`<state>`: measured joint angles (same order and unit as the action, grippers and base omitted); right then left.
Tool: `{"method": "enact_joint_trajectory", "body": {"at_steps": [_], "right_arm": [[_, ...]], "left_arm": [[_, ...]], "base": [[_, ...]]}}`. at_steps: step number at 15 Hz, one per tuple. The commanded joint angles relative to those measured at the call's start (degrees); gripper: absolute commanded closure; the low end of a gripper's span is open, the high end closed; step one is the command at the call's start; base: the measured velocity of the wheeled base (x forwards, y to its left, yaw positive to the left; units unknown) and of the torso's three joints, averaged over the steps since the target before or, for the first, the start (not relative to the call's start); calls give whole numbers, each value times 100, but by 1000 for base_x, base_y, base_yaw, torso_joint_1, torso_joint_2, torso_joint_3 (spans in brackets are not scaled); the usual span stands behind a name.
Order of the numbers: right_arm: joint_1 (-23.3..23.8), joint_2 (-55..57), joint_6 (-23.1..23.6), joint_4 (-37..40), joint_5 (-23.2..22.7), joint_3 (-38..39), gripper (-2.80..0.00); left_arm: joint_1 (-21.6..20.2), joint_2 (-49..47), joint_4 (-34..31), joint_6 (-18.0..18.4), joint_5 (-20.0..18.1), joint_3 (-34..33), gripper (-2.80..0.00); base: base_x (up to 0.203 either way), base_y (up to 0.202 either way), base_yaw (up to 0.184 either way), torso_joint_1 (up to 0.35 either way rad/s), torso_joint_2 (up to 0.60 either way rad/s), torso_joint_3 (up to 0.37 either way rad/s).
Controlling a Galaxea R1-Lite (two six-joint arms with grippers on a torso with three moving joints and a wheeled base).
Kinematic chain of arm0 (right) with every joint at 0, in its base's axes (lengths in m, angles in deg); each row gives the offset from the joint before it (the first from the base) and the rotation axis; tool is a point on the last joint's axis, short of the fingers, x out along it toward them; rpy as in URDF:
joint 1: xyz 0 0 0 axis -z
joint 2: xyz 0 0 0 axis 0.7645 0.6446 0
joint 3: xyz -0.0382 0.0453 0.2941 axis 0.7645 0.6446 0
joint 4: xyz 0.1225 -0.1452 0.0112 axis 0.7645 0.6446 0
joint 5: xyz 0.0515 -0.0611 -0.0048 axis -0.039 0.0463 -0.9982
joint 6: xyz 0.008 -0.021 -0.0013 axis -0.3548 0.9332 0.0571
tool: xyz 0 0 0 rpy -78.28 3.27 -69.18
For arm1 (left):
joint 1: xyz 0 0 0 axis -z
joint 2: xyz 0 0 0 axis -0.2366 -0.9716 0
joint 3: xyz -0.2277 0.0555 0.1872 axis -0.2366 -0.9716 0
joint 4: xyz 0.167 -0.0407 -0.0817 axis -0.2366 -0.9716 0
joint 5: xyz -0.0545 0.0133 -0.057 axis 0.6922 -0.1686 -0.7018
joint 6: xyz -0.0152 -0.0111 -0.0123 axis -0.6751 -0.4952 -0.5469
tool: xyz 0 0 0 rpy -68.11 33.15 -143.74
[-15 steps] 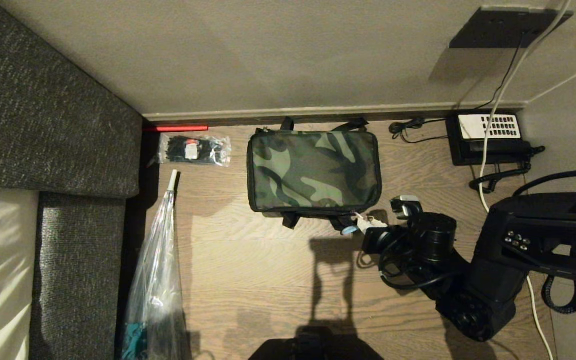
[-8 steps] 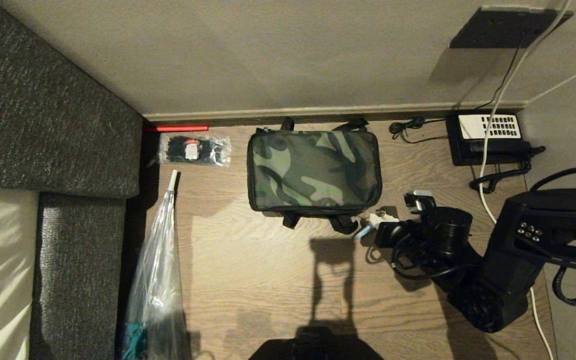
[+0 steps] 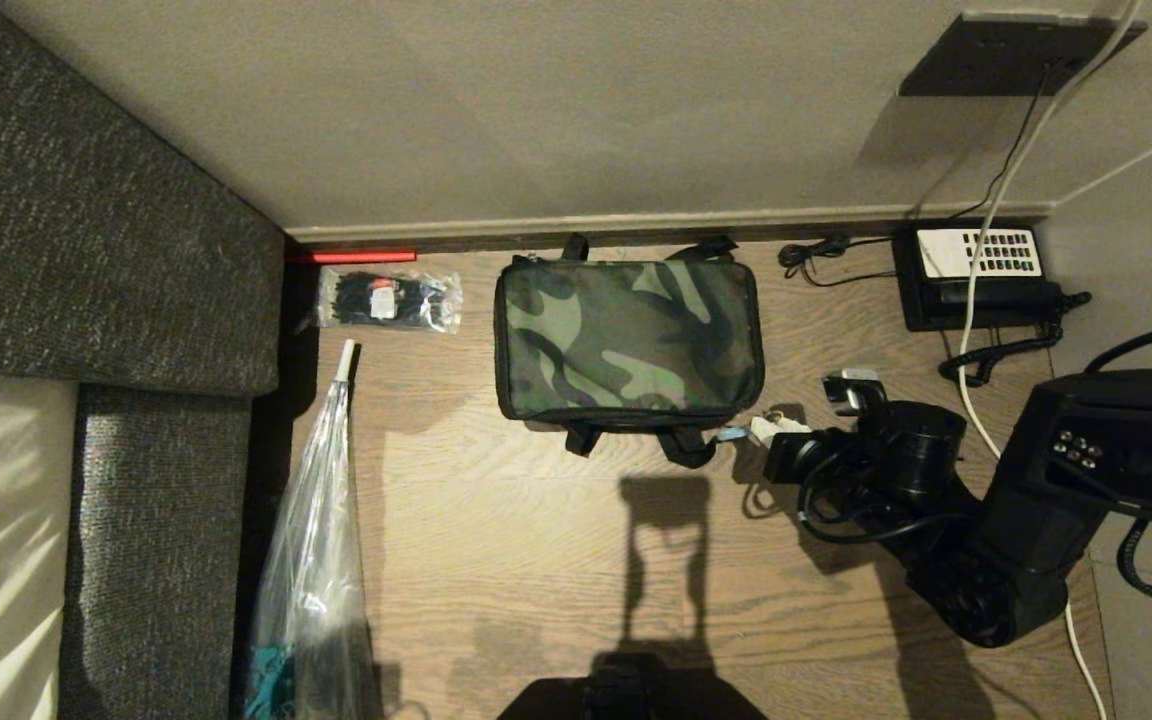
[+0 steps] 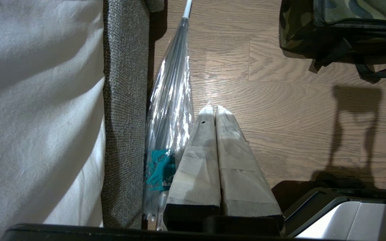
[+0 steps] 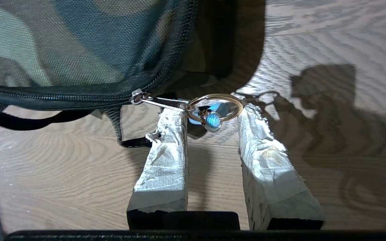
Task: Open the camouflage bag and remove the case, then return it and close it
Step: Open the top of the storage box
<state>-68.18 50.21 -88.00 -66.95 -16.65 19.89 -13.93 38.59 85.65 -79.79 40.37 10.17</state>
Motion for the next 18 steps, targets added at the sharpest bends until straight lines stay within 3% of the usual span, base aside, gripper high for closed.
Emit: {"method": "enact_joint_trajectory", "body": {"at_steps": [1,18], "right_arm": [[83,-8,-10,-45,-112,-3,0],[329,152,530,-17,-273,-283,0]], "left_arm": [[-2,11,-4,-2,2,-18,0],[-2,11,-4,-2,2,-18,0]], "base": [[0,0,0,0,0,0],[0,0,0,0,0,0]]}}
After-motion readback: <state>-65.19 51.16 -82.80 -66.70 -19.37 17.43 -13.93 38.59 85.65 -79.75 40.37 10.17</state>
